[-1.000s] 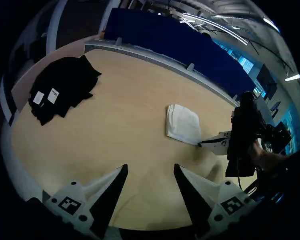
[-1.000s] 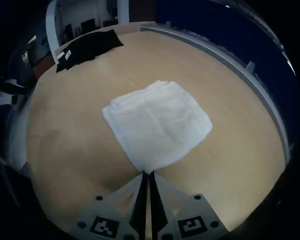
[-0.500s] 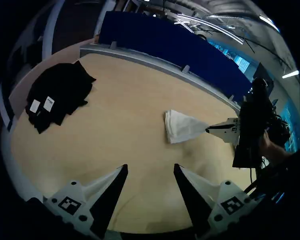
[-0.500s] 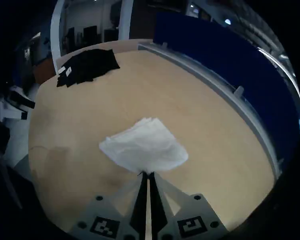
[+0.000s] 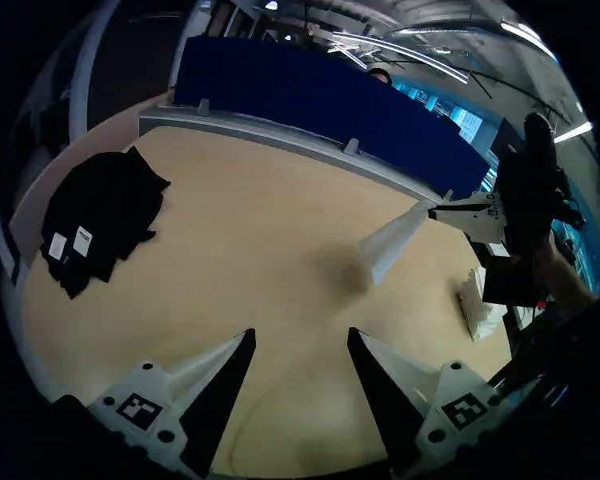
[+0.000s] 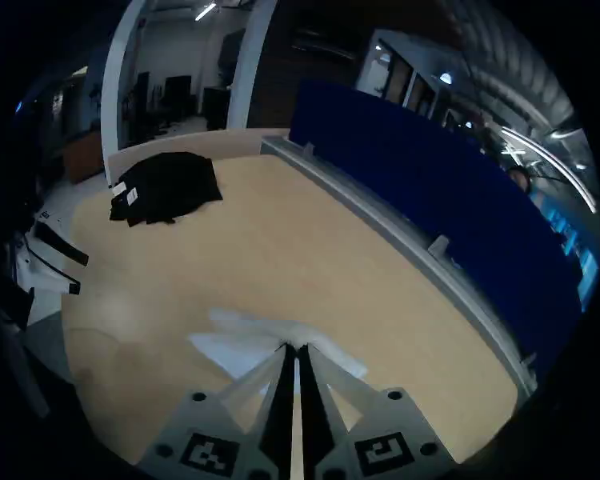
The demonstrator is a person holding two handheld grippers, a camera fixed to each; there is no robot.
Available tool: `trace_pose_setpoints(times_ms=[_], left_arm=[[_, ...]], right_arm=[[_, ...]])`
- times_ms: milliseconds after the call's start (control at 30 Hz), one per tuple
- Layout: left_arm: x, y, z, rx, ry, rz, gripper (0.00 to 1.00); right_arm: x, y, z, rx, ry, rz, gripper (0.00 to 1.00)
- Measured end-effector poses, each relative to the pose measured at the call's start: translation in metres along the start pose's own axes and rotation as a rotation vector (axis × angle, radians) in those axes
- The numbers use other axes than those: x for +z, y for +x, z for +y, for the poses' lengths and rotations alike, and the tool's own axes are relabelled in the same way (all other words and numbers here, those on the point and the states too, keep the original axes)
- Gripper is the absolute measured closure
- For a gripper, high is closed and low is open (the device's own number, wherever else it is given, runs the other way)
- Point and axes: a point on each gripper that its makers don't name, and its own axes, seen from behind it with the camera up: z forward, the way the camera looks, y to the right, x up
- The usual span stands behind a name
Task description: Fold towel
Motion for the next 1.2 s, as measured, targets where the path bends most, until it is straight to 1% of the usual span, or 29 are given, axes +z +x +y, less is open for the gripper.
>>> trace_pose_setpoints(times_ms=[300, 600, 967, 1200], left_arm=[[0.001, 0.008, 0.015, 0.022, -0.032, 0.004, 0.15], [0.005, 0.012, 0.024, 0.045, -0.045, 0.002, 0.15], [0.010, 0.013, 0.034, 0.064, -0.057, -0.006, 0.15], [0.014, 0.011, 0.039, 0.061, -0.057, -0.014, 0.15]], right_arm=[[-0.024, 0.003, 0.026, 0.016, -0.042, 0.014, 0.97], [-0.050, -0.004, 0.059, 0.050, -0.089, 0.023, 0.97], [-0.091, -0.034, 0.109, 0.110, -0.146, 0.016, 0.97], [-0.121, -0.059, 0.144, 0.132, -0.189, 0.002, 0.97]])
